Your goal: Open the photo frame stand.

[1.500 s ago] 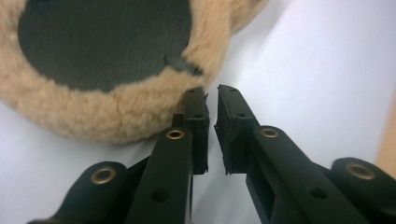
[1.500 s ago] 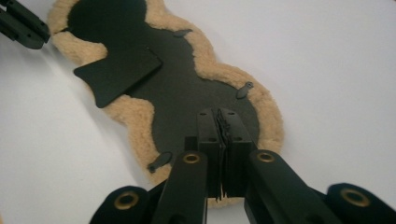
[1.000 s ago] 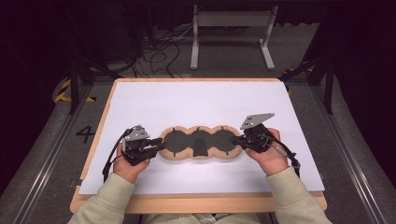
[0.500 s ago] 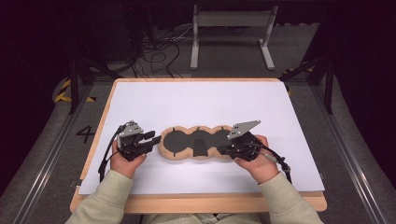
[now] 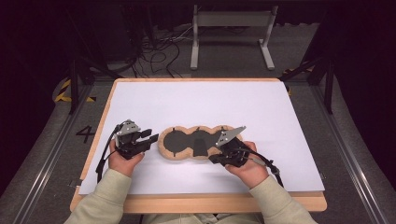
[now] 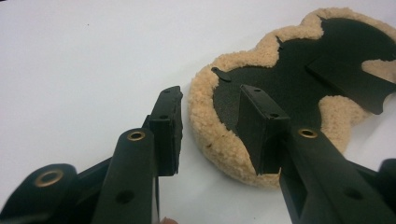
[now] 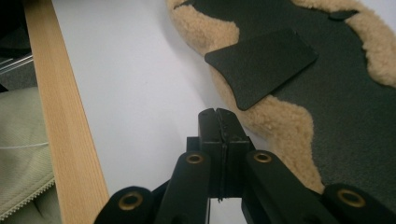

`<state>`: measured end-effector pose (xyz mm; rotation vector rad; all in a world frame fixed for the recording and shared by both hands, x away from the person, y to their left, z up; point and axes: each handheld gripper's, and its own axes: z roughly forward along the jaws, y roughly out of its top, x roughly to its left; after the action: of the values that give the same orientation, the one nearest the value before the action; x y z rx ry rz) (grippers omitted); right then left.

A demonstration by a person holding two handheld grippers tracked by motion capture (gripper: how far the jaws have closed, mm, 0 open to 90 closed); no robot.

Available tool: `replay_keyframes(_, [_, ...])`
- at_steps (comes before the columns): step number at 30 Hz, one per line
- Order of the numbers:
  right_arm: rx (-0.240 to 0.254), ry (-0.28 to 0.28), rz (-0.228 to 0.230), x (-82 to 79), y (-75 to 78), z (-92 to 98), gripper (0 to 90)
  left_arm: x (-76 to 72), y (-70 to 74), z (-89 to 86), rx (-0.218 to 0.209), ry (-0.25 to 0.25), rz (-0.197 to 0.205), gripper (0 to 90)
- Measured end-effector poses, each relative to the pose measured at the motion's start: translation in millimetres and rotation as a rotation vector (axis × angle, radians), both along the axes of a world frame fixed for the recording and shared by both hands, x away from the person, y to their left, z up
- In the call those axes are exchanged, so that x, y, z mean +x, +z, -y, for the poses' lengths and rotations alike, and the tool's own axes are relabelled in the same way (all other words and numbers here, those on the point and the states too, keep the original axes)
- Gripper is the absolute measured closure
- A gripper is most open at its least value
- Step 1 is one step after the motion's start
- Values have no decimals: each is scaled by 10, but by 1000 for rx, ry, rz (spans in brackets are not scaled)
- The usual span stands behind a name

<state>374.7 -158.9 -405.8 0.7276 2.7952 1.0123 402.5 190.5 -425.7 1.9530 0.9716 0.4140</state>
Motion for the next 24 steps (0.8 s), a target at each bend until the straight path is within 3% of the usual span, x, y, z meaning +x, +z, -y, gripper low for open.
replay_keyframes(11, [-37, -35, -60, 121, -221, -48, 900, -6, -17, -8, 9, 9, -9, 608])
replay_keyframes(24, [8, -64, -53, 184, -257, -82, 900, -2, -33, 8, 43, 37, -3, 652])
